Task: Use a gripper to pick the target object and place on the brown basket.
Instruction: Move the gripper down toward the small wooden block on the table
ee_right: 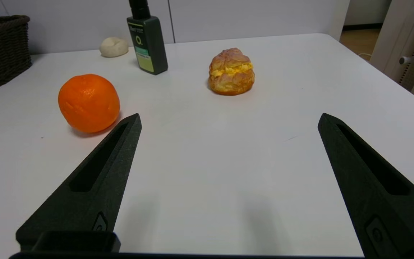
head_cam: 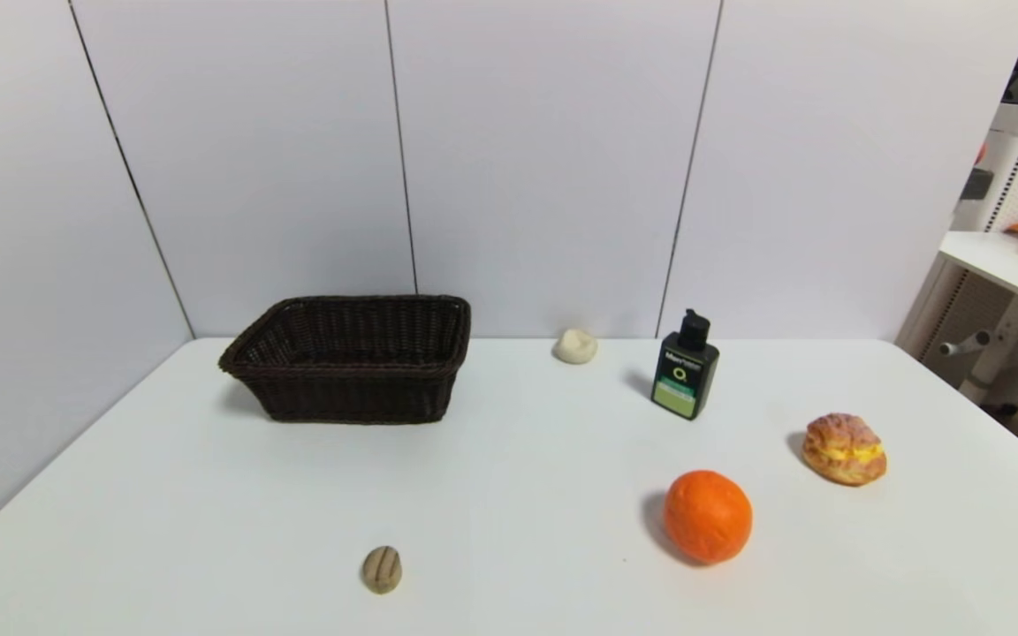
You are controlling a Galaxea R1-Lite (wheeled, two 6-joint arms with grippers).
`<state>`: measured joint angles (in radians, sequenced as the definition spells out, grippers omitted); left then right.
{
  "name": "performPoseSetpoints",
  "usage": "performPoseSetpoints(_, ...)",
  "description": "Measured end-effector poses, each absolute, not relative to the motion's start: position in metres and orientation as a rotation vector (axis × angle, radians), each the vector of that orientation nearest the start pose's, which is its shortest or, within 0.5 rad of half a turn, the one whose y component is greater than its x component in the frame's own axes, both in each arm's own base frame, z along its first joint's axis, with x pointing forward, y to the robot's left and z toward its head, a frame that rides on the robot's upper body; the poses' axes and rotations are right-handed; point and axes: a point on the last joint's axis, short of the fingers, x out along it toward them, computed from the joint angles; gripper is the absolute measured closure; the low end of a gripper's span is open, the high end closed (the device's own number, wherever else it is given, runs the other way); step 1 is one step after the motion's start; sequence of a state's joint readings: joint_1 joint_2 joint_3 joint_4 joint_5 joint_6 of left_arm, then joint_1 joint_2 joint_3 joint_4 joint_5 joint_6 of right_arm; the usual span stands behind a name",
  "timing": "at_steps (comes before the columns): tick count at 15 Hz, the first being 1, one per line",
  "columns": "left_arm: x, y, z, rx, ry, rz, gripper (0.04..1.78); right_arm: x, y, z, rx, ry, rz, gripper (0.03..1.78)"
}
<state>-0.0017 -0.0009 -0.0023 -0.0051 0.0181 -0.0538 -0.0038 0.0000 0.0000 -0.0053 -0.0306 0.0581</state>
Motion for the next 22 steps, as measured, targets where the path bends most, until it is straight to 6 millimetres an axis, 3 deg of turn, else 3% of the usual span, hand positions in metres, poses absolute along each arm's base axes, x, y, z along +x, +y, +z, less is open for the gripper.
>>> performPoseSetpoints(3,-0.02,0.0,0.082,-0.054,0.033,0.018,0.13,-0.023,-0.001,0.076,0.058,-0.006,-0.034,0.11)
performPoseSetpoints(5,-0.012,0.0,0.103,-0.037,0.094,0.004,0.13,-0.023,-0.001,0.076,0.058,-0.007,-0.034,0.11)
performPoseSetpoints(8,0.016,-0.001,0.16,0.029,0.184,-0.071,0.13,-0.023,-0.001,0.076,0.058,-0.007,-0.034,0.11)
performPoseSetpoints(11,0.063,-0.006,0.22,0.166,0.294,-0.216,0.13,-0.023,-0.001,0.076,0.057,-0.006,-0.035,0.11)
performPoseSetpoints(13,0.097,-0.018,0.243,0.264,0.441,-0.39,0.13,-0.023,-0.001,0.076,0.058,-0.007,-0.034,0.11)
performPoseSetpoints(17,0.139,-0.058,0.232,0.367,0.768,-0.679,0.13,-0.023,-0.001,0.076,0.058,-0.007,-0.035,0.11)
performPoseSetpoints(22,0.176,-0.103,0.202,0.412,0.935,-0.801,0.13,-0.023,-0.001,0.076,0.058,-0.007,-0.034,0.11)
